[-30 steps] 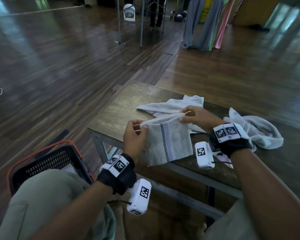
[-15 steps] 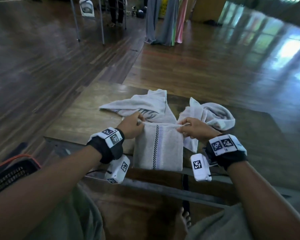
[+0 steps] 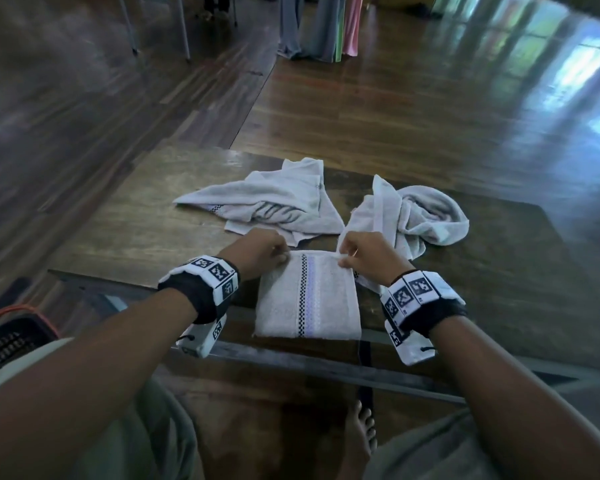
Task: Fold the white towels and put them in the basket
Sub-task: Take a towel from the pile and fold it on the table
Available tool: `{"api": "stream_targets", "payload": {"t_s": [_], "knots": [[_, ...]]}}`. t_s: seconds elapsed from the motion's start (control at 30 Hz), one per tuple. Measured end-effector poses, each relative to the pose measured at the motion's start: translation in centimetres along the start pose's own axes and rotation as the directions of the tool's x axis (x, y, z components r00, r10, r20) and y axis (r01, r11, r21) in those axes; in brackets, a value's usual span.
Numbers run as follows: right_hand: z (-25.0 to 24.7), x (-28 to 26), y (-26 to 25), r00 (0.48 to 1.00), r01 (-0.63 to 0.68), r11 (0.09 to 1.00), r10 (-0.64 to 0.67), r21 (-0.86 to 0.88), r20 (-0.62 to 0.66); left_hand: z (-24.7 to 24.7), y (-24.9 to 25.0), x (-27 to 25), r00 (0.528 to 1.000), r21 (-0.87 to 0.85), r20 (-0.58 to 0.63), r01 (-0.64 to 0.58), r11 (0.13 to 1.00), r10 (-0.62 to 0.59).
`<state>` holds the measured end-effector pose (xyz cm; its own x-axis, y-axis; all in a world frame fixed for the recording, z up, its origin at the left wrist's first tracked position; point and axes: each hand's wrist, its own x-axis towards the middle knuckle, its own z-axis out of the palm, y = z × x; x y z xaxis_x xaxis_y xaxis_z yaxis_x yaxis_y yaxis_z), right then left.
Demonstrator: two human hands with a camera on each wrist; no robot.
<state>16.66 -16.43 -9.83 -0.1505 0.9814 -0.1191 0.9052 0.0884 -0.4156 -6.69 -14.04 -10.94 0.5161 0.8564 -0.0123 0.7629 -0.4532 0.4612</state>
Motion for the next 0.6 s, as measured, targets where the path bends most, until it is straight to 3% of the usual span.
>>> {"api": "stream_targets", "payload": {"t_s": [0.17, 0.27, 0.6], "knots": [[0.24, -0.38, -0.04, 0.993, 0.105, 0.983, -0.112, -0.15, -0.043, 0.02, -0.28, 0.25, 0.999, -0.031, -0.043, 0.016, 0.999, -0.017], [0.26, -0.58, 0.06, 0.983, 0.164, 0.975, -0.175, -0.149, -0.062, -0.12, -0.38, 0.47, 0.997, -0.065, -0.063, 0.042, 0.997, -0.046], [0.19, 0.03, 0.55, 0.989, 0.084, 0.996, -0.084, -0.007, -0.125, 0.06, -0.42, 0.91, 0.989, -0.094, -0.103, 0.098, 0.991, -0.108]]}}
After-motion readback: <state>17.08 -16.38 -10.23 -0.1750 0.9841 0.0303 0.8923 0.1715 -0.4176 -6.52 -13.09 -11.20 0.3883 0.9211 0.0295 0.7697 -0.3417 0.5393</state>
